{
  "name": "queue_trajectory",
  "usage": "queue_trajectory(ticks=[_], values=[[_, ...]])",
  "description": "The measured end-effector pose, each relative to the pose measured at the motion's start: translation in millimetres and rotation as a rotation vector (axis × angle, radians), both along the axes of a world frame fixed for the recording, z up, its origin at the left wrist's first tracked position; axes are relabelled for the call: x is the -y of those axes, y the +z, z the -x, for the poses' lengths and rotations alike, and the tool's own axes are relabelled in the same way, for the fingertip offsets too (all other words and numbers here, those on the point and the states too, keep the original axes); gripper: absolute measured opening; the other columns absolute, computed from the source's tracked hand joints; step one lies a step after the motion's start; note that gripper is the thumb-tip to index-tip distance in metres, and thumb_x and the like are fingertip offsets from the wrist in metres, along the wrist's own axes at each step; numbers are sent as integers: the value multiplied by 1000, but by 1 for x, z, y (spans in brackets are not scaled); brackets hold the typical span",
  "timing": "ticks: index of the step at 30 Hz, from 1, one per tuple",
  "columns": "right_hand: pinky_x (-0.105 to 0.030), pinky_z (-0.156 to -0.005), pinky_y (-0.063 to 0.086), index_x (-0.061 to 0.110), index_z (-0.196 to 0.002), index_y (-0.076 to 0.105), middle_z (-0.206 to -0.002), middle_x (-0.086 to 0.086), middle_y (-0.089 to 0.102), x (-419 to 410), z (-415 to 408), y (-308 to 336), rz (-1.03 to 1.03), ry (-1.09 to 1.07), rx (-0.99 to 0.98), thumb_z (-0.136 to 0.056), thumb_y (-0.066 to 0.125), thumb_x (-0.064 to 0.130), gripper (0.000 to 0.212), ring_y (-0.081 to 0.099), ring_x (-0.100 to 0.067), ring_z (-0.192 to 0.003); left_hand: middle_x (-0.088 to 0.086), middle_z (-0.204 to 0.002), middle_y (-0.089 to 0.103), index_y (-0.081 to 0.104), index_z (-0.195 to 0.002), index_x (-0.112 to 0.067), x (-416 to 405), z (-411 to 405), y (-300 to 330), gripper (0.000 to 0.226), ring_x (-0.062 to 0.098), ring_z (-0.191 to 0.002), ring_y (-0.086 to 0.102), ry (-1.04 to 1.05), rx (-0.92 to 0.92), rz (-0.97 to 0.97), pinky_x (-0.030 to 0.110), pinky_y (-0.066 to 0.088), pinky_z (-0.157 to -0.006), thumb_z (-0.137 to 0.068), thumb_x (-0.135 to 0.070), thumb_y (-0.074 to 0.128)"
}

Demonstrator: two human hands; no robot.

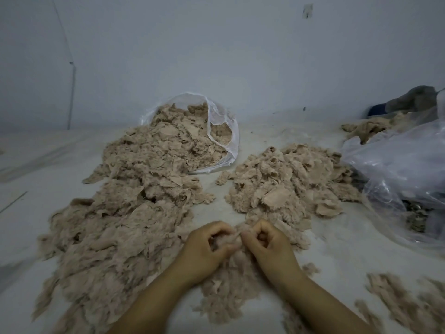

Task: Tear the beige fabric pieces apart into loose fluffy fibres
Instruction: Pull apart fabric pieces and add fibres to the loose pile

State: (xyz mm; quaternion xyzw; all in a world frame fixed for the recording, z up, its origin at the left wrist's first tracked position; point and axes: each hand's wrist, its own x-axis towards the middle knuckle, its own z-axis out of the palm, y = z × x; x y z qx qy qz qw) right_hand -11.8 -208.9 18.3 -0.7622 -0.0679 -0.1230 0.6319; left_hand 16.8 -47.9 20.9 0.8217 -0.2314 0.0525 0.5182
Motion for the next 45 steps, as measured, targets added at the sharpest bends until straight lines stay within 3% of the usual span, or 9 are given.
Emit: queue_trajectory(ticks=[5, 9, 16, 22, 25, 28, 32, 39, 45], values=[[-24, -43, 41, 8, -72, 47, -48, 3, 56, 4, 2, -2, -111, 67, -107, -92, 60, 13, 24, 47, -10, -40, -10, -71, 63, 66, -77, -17, 1, -5, -1, 14, 3, -68, 58, 76, -45, 148, 23, 44, -66, -88, -10, 63], [-27, -61, 47, 10, -89, 59, -75, -10, 60, 3, 2, -2, -62, 125, -132, -83, 72, 25, 21, 56, -13, -65, -10, -77, 71, 70, -77, -28, 3, -1, -1, 25, 3, -74, 64, -1, -31, 139, 20, 48, -70, -91, -9, 59], [-23, -58, 45, 11, -68, 54, -60, 4, 50, 4, 1, -3, -13, 98, -55, -87, 66, 14, 23, 49, -9, -58, -12, -72, 55, 63, -105, -16, -6, -11, -4, 19, 0, -61, 50, 269, 206, -276, 13, 34, -56, -97, -13, 46], [-31, -66, 46, 8, -80, 62, -75, -8, 59, 4, 2, -1, -81, 107, -118, -87, 67, 19, 15, 56, -18, -69, -22, -88, 64, 60, -94, -42, -1, -2, 1, 7, -9, -81, 58, 115, -36, 25, 5, 41, -69, -89, -39, 58], [-22, -61, 51, 12, -78, 68, -75, 2, 65, 1, 2, 0, -40, 72, -103, -85, 68, 13, 7, 61, -6, -66, -18, -78, 66, 64, -83, -35, 5, 1, 1, 15, -7, -71, 58, 37, -39, -18, 7, 42, -65, -81, -23, 72], [-26, -47, 50, 8, -76, 60, -67, -8, 66, 6, 1, 2, -323, 22, -152, -89, 62, 7, 13, 63, -17, -54, -9, -73, 65, 65, -73, -26, -3, -5, 6, 24, -5, -68, 57, 179, -27, 114, 11, 44, -65, -85, -6, 64], [-26, -48, 49, 7, -84, 56, -67, -17, 64, 6, 0, 3, -455, 81, -193, -90, 60, 8, 7, 61, -22, -54, -8, -90, 68, 67, -95, -27, -3, 1, 12, 14, 0, -76, 62, 97, -178, 248, 12, 48, -65, -89, -15, 61], [-35, -64, 52, 10, -81, 63, -74, -12, 65, 5, 0, 1, -271, 122, -161, -82, 71, 14, 9, 62, -23, -68, -8, -56, 63, 69, -74, -14, 7, 9, 13, 19, -1, -48, 53, -94, -219, 138, 12, 40, -50, -89, -6, 60], [-20, -48, 48, 6, -80, 56, -61, -7, 64, 14, -4, 5, -496, -23, -131, -88, 61, 2, 11, 58, -16, -52, -2, -50, 44, 51, -61, -11, -3, -4, 14, 30, 7, -39, 37, 280, -179, 340, 25, 33, -45, -91, -13, 55]])
